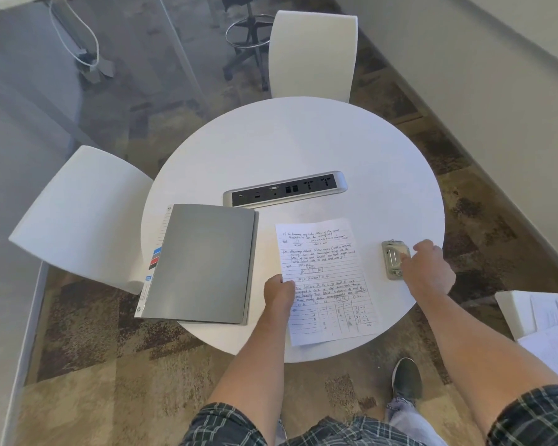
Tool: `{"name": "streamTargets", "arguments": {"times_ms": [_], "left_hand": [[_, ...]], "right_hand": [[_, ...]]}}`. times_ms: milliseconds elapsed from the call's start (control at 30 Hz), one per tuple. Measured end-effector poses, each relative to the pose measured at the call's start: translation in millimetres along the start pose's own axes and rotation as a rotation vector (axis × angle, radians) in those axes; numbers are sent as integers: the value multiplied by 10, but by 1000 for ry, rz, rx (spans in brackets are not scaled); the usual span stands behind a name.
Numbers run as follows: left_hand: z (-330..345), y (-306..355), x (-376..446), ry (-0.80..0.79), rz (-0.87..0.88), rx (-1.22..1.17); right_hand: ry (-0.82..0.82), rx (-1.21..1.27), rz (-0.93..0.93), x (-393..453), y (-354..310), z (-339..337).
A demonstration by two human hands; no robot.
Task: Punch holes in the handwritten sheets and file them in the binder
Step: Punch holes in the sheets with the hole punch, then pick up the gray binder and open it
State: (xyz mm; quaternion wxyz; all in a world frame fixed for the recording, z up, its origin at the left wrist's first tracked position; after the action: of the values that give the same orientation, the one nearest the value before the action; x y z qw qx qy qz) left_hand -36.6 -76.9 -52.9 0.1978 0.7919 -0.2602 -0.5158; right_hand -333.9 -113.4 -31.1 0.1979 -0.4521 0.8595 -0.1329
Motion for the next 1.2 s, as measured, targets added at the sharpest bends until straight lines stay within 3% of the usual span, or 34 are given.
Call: {"name": "streamTargets", "arguments": {"times_ms": [100,233,300,500,633,733,833,967,1200], "left_hand": [[55,102,11,-6,13,-1],[72,250,22,3,79,56],[62,312,20,-6,148,164],[-296,263,96,89,314,331],[-726,132,90,382,400,452],[-1086,26,117,641,477,671],[-1489,-72,212,698,307,821],[-2041,-108,332,676,93,821],[-2473,-79,510,432,-222,470]], "right_hand": [[15,43,-313,-222,-83,108],[-204,-98,-734,-517,-239,380],[-292,-151,-821,-634,-299,505],[-363,-229,-793,-787,-486,738],[-412,-165,-834,-951,-802,902],[-569,14,-738,-1163,-1090,1042],[-807,217,-603,-1375,-1335,1168],[-1022,247,-582,-1584,-1608,1310],[-911,207,-484,-1678,-1934,1490]]}}
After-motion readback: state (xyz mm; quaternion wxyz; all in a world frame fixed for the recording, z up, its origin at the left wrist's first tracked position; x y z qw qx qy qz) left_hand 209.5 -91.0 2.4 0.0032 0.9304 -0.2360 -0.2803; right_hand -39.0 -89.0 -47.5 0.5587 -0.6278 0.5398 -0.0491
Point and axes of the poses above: each hand's wrist, its own x-axis towards the middle knuckle, its own z-axis out of the palm, y = z × x, the point moved 1 cm from there along x, towards the middle knuckle, and after that the axes turned 9 degrees about x, right-handed, at the moved point
